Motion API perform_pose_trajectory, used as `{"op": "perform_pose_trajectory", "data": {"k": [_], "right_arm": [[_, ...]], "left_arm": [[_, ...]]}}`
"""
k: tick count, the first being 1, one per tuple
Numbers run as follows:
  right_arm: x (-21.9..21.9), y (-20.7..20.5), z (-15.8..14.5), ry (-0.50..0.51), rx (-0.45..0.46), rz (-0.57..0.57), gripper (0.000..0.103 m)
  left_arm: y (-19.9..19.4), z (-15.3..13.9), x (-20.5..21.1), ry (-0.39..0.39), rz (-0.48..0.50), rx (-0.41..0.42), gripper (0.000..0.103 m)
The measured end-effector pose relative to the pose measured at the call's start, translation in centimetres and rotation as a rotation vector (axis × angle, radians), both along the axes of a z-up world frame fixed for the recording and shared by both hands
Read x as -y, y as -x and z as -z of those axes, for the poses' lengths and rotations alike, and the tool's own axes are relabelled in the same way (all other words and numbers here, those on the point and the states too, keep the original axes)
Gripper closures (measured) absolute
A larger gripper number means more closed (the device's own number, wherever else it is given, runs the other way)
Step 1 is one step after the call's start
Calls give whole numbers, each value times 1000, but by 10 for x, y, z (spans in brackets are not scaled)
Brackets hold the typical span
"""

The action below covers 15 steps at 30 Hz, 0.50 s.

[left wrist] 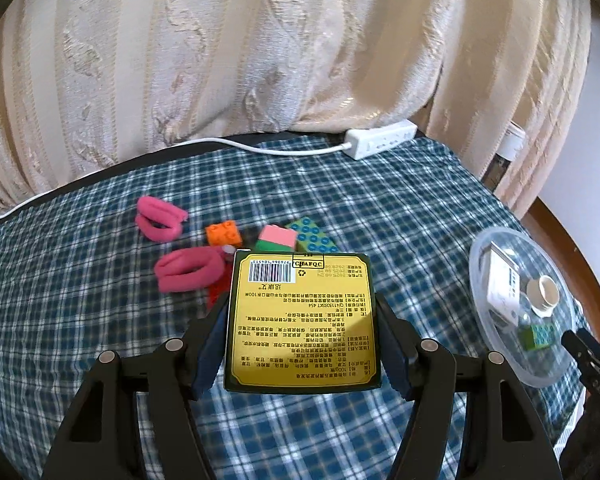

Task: Organize objects
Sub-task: 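Carry the green block into the clear bowl and open the right gripper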

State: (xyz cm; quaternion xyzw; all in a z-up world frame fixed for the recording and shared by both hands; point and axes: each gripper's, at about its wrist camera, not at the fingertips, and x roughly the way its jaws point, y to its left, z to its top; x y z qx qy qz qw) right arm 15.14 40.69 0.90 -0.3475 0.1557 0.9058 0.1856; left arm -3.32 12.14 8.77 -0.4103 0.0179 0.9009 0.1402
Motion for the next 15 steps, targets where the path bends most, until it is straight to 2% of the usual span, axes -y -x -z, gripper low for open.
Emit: {"op": "perform_pose_trajectory", "data": {"k": [7,15], "right_arm": [[-6,-8,-1,-3,-34,12,31],[-18,-18,-2,16,-71,24,31]], "left_arm": [[-10,1,-31,13,60,9,36],[-32,-1,-83,11,199,15,36]]}}
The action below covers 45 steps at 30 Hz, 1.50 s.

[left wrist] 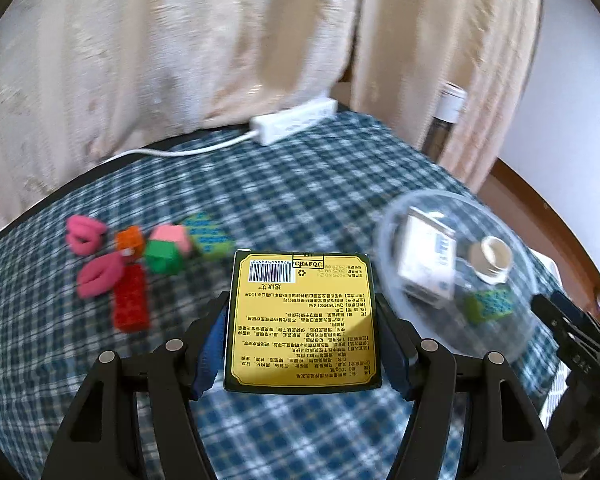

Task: Organize objects
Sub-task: 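Carry the green block into the clear bowl and open the right gripper, then carry the tin box into the clear bowl and open the left gripper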

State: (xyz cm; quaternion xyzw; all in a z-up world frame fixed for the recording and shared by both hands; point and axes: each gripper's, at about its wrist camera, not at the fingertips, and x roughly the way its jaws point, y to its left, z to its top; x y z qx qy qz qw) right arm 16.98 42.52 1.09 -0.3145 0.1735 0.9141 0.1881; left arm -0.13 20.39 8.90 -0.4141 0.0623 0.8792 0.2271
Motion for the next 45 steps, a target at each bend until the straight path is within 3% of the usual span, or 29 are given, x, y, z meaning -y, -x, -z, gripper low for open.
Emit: {"op": "perform_pose_trajectory", "data": {"k": [14,20,31,45], "right_arm": [[-15,-10,7,49,-31,7,31],[-19,-12,9,68,-43,16,31],[-22,-12,12,86,-46,14,31],[-22,-11,14,88,-44,14,31]], "left_arm": [[-32,8,-87,-8,264,-35,36],[-37,18,-106,-44,337,-39,34],[-32,26,-100,-55,302,1,33],[-23,49,-95,52,233,-25,33]]}}
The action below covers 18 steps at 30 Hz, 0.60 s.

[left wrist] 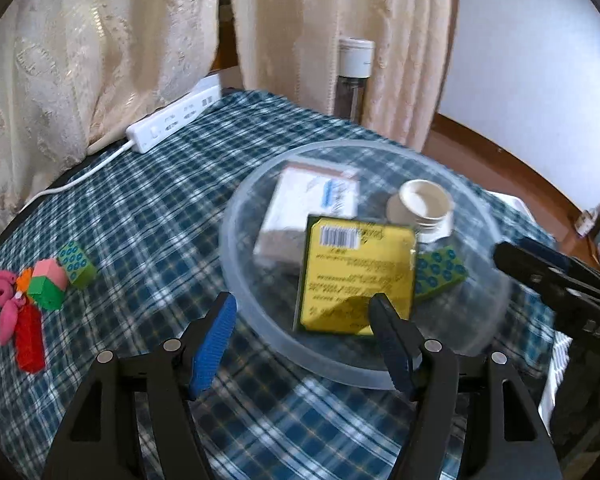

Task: Organize objects
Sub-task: 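Carry the tin box into the clear bowl and open the left gripper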

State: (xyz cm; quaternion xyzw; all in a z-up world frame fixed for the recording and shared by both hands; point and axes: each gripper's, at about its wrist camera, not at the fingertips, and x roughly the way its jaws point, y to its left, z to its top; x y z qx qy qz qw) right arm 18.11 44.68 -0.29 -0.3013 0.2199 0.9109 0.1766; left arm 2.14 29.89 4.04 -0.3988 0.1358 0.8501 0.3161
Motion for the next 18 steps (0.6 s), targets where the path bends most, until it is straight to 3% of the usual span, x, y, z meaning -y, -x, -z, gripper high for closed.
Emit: {"op": "perform_pose_trajectory", "data": {"k": [6,8,18], "right_arm": [[-1,1,2,0,0,3,31],[-1,1,2,-1,0,3,31],[2,1,-1,-15,-1,-6,31]], "left_arm": [[25,13,8,53,-96,12,33],[28,13,12,34,-102,40,33],[9,-17,18,-33,-56,12,33]]}}
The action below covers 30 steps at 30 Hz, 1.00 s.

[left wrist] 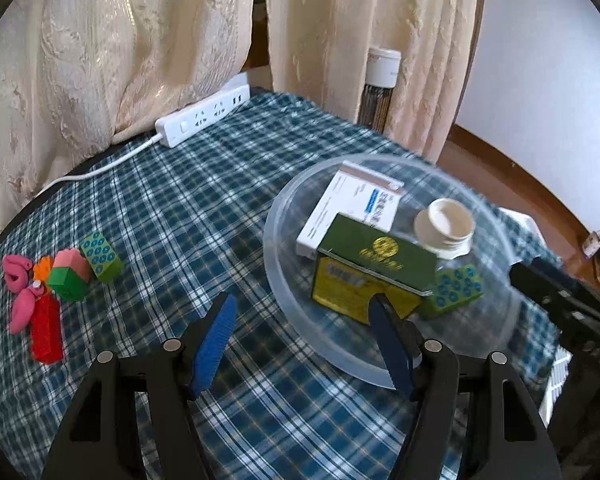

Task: Organize objects
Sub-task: 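Carry the tin box into the clear bowl and open the left gripper, then push the tin box upright inside the bowl with the left gripper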

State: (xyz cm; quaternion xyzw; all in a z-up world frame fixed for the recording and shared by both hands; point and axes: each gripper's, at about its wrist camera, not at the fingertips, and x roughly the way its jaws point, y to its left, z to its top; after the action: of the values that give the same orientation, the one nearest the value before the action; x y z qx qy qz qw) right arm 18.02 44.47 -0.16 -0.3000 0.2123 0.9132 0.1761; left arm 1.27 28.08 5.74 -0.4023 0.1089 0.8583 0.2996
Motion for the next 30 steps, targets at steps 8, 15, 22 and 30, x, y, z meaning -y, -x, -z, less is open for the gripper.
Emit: {"op": "perform_pose_trajectory", "data": {"k": [8,15,22,30], "right_arm": [[2,-2,-3,-3,-3,1,31],[2,-3,-3,0,-4,0,31],[6,-2,-2,4,-1,-7,31],[18,2,-5,-3,3,-29,31]], "left_arm": [[-22,-10,-18,-4,81,-31,33],[-5,14,-23,50,27,0,33],[18,20,-8,65,-66,-8,33],[35,25,5,77,-144,-1,32]]}}
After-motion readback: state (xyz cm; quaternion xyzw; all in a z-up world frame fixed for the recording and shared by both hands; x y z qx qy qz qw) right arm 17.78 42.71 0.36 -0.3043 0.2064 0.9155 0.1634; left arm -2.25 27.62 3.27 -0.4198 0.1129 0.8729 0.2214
